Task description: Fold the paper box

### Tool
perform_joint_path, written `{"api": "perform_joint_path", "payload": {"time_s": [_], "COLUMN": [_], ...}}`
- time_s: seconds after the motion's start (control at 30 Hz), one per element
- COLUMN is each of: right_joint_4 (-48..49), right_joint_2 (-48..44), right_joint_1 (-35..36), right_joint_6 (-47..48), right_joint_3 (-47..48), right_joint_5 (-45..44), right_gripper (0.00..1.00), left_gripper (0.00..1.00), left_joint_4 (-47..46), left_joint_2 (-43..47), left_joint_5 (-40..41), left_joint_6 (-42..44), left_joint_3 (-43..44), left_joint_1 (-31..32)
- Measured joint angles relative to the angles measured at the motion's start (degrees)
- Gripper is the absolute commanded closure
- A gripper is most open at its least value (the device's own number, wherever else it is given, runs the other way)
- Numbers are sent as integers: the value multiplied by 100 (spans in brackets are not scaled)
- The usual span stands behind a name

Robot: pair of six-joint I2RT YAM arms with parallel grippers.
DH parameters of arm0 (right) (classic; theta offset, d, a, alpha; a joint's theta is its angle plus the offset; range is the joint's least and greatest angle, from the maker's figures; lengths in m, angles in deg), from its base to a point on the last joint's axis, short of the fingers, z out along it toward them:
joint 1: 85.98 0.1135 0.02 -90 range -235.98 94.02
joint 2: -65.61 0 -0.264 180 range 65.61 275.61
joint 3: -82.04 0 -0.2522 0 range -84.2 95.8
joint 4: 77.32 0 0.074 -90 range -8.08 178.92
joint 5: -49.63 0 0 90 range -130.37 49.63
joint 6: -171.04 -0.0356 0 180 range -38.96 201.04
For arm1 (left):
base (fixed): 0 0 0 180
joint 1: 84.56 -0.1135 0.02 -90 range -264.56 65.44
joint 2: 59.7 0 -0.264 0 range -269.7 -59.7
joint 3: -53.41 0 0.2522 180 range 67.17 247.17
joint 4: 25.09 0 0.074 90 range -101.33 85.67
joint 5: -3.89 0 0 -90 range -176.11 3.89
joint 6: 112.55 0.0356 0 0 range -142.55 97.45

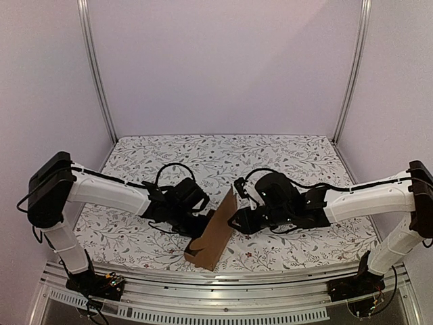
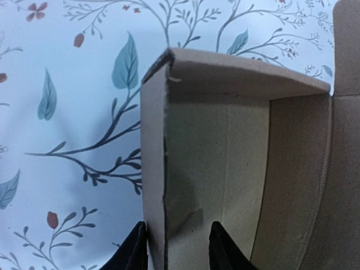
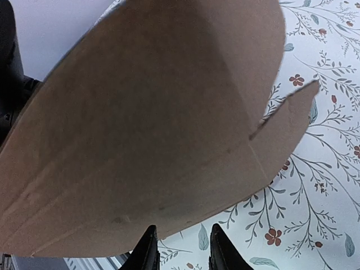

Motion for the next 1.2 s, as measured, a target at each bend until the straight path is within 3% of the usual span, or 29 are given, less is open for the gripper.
{"api": "perform_joint_path", "payload": {"time_s": [0.5, 0.97, 1.2], "right_joint_4": [2, -96, -157], "right_joint_2": [389, 944, 968], "right_joint_1": [129, 146, 170], "right_joint_6": [2, 0, 2], "right_joint_3": [385, 684, 686], "right_joint_5": [282, 363, 363], "right_gripper": [79, 85, 86], "left_gripper": [59, 55, 63], "left_joint_4": [-586, -1126, -1185], "left_joint_2": [26, 763, 1419], "left_joint_5": [4, 225, 520], "left_joint_6": [-328, -284, -190], "left_joint_3": [-39, -748, -986], "left_joint_1": [151, 155, 162]}}
